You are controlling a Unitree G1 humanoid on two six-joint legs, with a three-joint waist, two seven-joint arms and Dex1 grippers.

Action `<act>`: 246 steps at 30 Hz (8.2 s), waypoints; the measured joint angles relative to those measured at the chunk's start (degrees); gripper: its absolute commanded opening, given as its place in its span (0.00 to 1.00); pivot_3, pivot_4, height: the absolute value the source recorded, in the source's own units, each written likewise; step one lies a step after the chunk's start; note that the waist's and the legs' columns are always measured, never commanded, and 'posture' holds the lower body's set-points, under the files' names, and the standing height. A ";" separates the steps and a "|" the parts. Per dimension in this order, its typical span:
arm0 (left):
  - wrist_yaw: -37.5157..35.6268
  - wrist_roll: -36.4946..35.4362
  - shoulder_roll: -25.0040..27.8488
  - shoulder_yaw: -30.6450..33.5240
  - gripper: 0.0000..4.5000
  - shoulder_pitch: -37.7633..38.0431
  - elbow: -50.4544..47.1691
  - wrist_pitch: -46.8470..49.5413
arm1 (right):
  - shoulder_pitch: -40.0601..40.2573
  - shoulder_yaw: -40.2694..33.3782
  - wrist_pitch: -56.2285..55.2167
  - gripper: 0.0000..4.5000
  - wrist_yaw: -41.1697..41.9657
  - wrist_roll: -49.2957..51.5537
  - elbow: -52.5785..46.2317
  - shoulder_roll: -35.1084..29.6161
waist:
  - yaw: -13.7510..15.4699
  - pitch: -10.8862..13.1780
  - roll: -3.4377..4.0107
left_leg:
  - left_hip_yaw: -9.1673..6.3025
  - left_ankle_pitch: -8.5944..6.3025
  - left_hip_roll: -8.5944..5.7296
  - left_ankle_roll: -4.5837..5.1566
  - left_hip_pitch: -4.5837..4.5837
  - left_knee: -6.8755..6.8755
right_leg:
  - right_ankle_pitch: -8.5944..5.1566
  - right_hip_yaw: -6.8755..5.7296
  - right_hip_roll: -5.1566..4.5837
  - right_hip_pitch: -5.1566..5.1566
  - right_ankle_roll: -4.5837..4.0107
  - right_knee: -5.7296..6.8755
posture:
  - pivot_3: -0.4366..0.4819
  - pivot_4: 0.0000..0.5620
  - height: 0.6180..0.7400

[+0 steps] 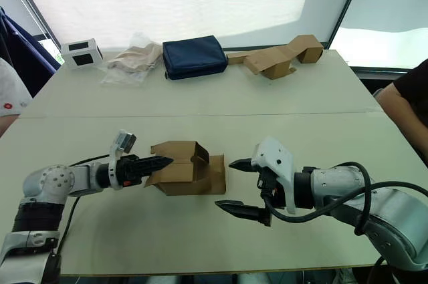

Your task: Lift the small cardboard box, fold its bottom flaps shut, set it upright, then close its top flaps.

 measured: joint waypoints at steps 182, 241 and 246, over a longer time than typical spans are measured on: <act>-12.96 10.51 5.12 -6.25 0.00 -27.60 -2.15 -23.54 | -18.32 -1.99 -10.01 0.01 -2.52 -1.18 33.03 28.53 | -0.32 0.06 0.08 | 0.09 0.08 -0.01 -0.12 -0.13 0.00 | 0.01 0.01 0.05 -0.25 0.01 0.19 | 0.48 0.27 1.00; -11.87 8.50 5.28 -6.01 0.00 -27.59 -2.78 -21.89 | -17.28 -5.90 -10.90 0.20 -12.24 13.04 37.66 39.53 | -0.50 0.06 0.08 | 0.10 0.07 0.00 -0.12 -0.10 -0.02 | 0.01 0.02 0.09 -0.25 0.01 0.19 | 0.48 0.27 1.00; -11.84 8.52 5.25 -6.02 0.00 -27.58 -2.78 -21.96 | -17.29 -5.73 -11.33 0.20 -12.45 13.05 37.79 40.50 | -0.52 0.06 0.08 | 0.10 0.08 0.01 -0.12 -0.10 -0.02 | 0.01 0.02 0.08 -0.25 0.01 0.20 | 0.48 0.27 1.00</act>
